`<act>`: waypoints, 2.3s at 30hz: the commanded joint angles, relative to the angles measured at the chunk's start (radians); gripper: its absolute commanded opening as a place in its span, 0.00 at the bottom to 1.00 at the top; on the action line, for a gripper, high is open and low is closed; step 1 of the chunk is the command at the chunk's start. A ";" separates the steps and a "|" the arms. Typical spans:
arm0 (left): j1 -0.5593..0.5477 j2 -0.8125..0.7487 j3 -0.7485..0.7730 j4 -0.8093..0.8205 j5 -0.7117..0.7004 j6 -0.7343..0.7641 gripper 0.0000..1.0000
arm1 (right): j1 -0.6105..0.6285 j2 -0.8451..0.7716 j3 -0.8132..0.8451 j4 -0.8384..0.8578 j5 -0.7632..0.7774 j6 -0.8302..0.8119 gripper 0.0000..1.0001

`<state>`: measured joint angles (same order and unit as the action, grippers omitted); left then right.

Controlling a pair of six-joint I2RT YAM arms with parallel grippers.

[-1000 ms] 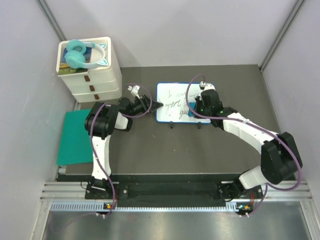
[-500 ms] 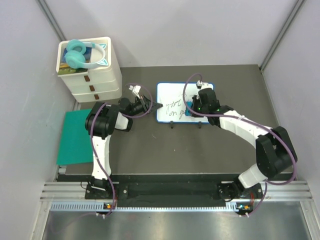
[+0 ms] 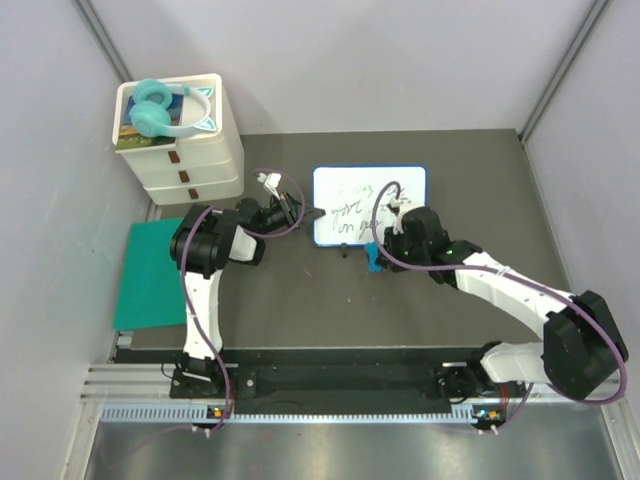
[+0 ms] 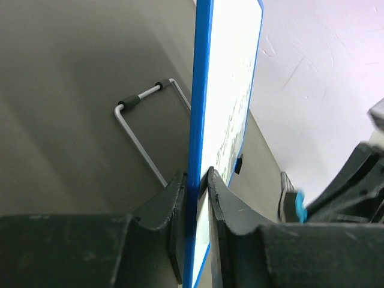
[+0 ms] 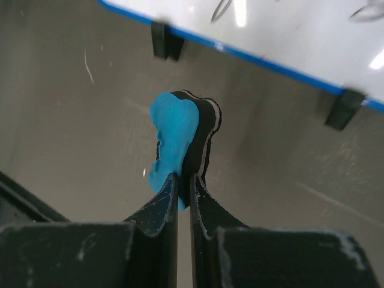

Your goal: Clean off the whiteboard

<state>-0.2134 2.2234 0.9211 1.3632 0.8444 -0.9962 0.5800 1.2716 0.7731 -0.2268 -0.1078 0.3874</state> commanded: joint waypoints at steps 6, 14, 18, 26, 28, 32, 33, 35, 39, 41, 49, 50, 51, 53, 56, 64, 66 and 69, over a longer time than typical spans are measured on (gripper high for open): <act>0.003 -0.042 -0.048 0.088 0.004 0.085 0.03 | 0.057 0.081 -0.032 -0.112 -0.075 -0.004 0.38; 0.003 -0.054 -0.047 0.073 0.005 0.087 0.02 | 0.058 0.080 0.054 -0.186 0.016 -0.010 0.59; 0.003 -0.054 -0.047 0.074 0.007 0.087 0.02 | 0.075 0.103 0.071 -0.187 0.065 -0.013 0.58; 0.003 -0.050 -0.045 0.076 0.012 0.076 0.01 | 0.184 0.222 0.129 -0.243 0.258 0.007 0.55; 0.003 -0.053 -0.044 0.070 0.015 0.079 0.01 | 0.195 0.247 0.140 -0.262 0.290 0.014 0.54; 0.003 -0.054 -0.048 0.063 0.015 0.085 0.01 | 0.204 0.273 0.143 -0.261 0.304 0.030 0.51; 0.003 -0.056 -0.051 0.062 0.015 0.085 0.01 | 0.204 0.276 0.143 -0.260 0.316 0.031 0.51; 0.003 -0.057 -0.051 0.057 0.015 0.091 0.01 | 0.204 0.284 0.141 -0.258 0.332 0.031 0.49; 0.002 -0.057 -0.051 0.057 0.018 0.090 0.01 | 0.204 0.308 0.127 -0.229 0.338 0.031 0.43; 0.003 -0.057 -0.053 0.060 0.022 0.087 0.01 | 0.204 0.328 0.124 -0.215 0.336 0.031 0.34; 0.003 -0.071 -0.074 0.062 0.032 0.091 0.01 | 0.204 0.299 0.133 -0.197 0.387 0.027 0.00; 0.003 -0.071 -0.082 0.062 0.032 0.091 0.01 | 0.202 0.282 0.143 -0.195 0.404 0.018 0.00; 0.003 -0.074 -0.087 0.059 0.030 0.094 0.01 | 0.204 0.258 0.170 -0.186 0.416 -0.002 0.00; 0.003 -0.077 -0.102 0.053 0.022 0.106 0.00 | 0.201 0.236 0.204 -0.168 0.450 -0.031 0.00; 0.002 -0.080 -0.117 0.054 0.019 0.111 0.00 | 0.176 0.227 0.284 -0.120 0.459 -0.091 0.00; 0.002 -0.105 -0.157 0.070 0.015 0.120 0.00 | 0.052 0.300 0.376 0.105 0.339 -0.150 0.00; 0.002 -0.117 -0.163 0.057 0.013 0.131 0.00 | 0.044 0.330 0.382 0.167 0.347 -0.163 0.00; 0.002 -0.128 -0.165 0.030 0.018 0.152 0.00 | 0.044 0.390 0.382 0.220 0.336 -0.180 0.00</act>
<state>-0.2142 2.1323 0.7818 1.3842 0.8383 -0.9146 0.6216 1.5864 1.1233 -0.1390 0.2604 0.2474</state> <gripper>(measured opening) 0.191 0.088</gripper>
